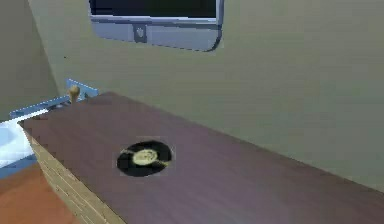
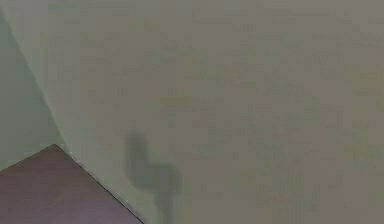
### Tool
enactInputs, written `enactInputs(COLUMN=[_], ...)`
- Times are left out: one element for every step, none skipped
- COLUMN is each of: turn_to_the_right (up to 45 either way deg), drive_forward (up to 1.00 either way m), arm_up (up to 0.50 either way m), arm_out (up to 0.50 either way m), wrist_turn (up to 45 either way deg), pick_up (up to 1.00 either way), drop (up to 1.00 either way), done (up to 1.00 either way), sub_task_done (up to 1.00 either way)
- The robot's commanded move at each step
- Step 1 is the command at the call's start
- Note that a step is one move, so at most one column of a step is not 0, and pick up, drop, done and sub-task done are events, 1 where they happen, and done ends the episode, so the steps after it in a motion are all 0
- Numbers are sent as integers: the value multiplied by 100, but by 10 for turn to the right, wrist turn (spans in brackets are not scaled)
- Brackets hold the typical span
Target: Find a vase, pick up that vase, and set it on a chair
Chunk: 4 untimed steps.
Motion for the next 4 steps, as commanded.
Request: enactInputs(turn_to_the_right=[-450, -300, 0, 0], drive_forward=[0, 0, 0, 0], arm_up=[0, 0, 50, 34], arm_out=[0, 0, 0, 0], wrist_turn=[0, 0, 0, 0], pick_up=[0, 0, 0, 0], drop=[0, 0, 0, 0], done=[0, 0, 0, 0], sub_task_done=[0, 0, 0, 0])
